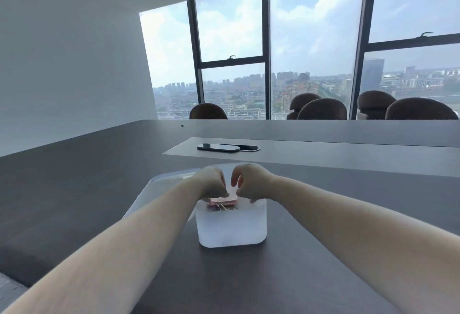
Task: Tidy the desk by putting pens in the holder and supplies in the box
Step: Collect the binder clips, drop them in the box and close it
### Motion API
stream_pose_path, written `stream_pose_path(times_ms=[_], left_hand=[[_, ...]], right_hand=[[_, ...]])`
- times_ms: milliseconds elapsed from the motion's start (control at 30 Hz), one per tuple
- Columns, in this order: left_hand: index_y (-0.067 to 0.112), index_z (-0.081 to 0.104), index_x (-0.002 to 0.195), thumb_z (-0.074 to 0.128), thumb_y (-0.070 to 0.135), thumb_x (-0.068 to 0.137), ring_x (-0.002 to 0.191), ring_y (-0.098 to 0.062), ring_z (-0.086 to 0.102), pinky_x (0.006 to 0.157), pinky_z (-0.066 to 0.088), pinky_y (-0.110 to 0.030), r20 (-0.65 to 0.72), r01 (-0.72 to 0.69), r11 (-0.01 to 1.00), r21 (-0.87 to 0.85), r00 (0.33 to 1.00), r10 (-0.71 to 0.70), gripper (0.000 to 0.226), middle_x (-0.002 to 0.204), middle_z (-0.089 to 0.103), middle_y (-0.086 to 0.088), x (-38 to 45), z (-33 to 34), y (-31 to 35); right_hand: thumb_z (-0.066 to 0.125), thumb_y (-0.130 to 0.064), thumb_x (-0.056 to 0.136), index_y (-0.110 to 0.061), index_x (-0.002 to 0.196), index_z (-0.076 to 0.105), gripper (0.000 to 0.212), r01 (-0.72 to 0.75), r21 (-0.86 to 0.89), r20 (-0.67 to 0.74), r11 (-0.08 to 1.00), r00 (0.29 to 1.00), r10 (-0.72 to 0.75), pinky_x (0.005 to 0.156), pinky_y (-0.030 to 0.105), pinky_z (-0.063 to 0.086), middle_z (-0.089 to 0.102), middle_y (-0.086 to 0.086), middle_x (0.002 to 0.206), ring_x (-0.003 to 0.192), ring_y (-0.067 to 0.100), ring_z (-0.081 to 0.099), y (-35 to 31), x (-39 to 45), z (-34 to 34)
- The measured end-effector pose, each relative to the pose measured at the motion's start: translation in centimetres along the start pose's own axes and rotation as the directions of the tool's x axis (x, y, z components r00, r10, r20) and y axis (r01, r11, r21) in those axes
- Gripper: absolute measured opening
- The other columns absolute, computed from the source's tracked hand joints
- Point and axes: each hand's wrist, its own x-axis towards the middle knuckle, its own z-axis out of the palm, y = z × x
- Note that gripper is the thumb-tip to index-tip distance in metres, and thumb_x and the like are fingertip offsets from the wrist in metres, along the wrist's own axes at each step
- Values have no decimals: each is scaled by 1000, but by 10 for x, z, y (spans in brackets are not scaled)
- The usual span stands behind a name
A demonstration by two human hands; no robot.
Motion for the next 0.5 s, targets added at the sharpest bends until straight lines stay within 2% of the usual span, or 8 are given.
stream_pose_path(times_ms=[67, 133, 200, 300, 367, 500], left_hand=[[4, 64, 108, 57, 12, 86, 89, -26, 61, 87, 59, -38, -104, 4, 1000, 9, 995, -3, 24, 112, 64, -12, 5, -1, -3], [8, 61, 111, 53, 14, 86, 96, -25, 58, 87, 54, -33, -186, 36, 997, 64, 982, -24, 26, 119, 60, -9, 12, -4, -10], [10, 56, 118, 49, 15, 86, 107, -27, 55, 90, 48, -34, -237, 93, 989, 119, 969, -62, 33, 126, 57, -9, 16, -8, -21], [10, 46, 132, 45, 19, 88, 124, -30, 49, 96, 44, -37, -249, 215, 967, 135, 952, -177, 45, 137, 50, -12, 20, -14, -44], [11, 41, 137, 43, 21, 88, 130, -33, 44, 103, 42, -40, -244, 295, 939, 175, 937, -249, 50, 142, 44, -13, 21, -16, -61], [18, 31, 145, 39, 32, 90, 140, -35, 30, 110, 31, -48, -242, 457, 863, 216, 881, -407, 57, 152, 31, -10, 18, -17, -94]], right_hand=[[47, -4, 83, -9, 108, 63, 30, 5, -25, -46, 1000, 999, -6, 71, 33, 56, 61, 10, 112, 73, 21, 56, 4, 0, -1], [49, -7, 84, -10, 107, 64, 27, -10, -42, -97, 999, 995, 6, 79, 31, 50, 63, 9, 114, 84, 20, 52, 10, 2, -2], [49, -10, 85, -12, 110, 61, 28, -43, -45, -119, 998, 992, 38, 82, 30, 47, 62, 8, 117, 94, 23, 53, 17, 2, -2], [48, -10, 87, -13, 120, 55, 34, -86, -84, -117, 993, 990, 76, 80, 27, 39, 57, 9, 125, 114, 26, 51, 24, 2, -1], [47, -9, 87, -13, 123, 53, 36, -95, -95, -113, 991, 990, 84, 83, 27, 38, 54, 9, 128, 120, 27, 46, 24, 3, 0], [45, -9, 88, -11, 128, 49, 40, -140, -143, -126, 980, 985, 122, 99, 31, 37, 49, 11, 133, 127, 29, 41, 23, 8, 0]])
